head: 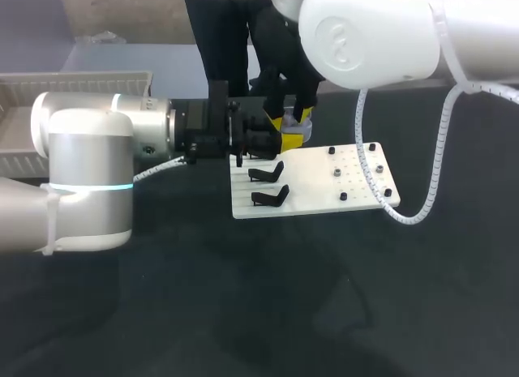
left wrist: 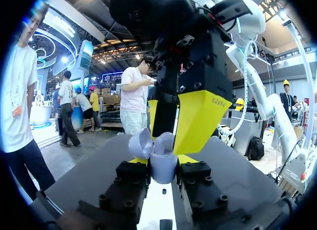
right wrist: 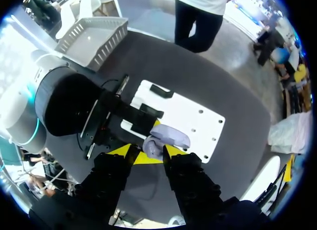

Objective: Pick up each earbud case from the left stands, insert the matching earbuds, close the lid, and place the case in the box.

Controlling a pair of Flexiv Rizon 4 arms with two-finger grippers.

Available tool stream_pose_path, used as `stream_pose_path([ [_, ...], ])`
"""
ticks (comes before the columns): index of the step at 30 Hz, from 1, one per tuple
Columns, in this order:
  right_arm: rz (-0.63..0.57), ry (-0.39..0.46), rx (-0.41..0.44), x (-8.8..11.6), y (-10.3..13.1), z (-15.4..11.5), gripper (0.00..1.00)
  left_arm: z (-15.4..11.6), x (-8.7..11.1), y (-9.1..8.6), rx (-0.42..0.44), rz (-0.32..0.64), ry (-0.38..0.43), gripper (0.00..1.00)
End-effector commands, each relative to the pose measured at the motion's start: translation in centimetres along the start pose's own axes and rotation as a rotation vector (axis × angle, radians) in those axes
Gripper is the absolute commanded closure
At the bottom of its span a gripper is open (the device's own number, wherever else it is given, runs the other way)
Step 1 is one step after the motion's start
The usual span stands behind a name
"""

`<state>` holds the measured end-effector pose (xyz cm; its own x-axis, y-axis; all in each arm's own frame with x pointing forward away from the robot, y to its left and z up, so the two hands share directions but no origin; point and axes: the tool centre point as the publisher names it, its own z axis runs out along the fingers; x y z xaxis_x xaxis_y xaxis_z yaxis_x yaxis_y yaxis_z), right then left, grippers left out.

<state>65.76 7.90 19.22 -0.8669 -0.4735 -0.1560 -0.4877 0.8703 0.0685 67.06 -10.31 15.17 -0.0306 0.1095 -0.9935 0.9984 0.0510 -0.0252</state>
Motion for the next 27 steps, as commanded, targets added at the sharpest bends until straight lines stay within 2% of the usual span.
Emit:
stream_pose_path([
  [1, 0.004, -0.005, 0.0, 0.0, 0.0, -0.4, 0.6, 0.0, 0.1, -0.2, -0.009, 0.005, -0.007, 1.0],
  [8, 0.007, -0.043, 0.002, -0.2, 0.0, -1.8, 0.6, 0.0, 0.1, -0.2, -0.009, 0.005, -0.007, 1.0],
  [15, 0.061, -0.123, 0.032, -3.1, -1.7, -2.3, 0.6, 0.0, 0.1, -0.2, -0.009, 0.005, -0.007, 1.0],
  [21, 0.157, -0.15, 0.033, -5.6, -4.3, -0.7, 0.6, 0.0, 0.1, -0.2, -0.009, 0.005, -0.007, 1.0],
  [27, 0.211, -0.103, 0.035, -6.0, -5.8, 1.4, 0.59, 0.0, 0.1, -0.2, -0.009, 0.005, -0.007, 1.0],
])
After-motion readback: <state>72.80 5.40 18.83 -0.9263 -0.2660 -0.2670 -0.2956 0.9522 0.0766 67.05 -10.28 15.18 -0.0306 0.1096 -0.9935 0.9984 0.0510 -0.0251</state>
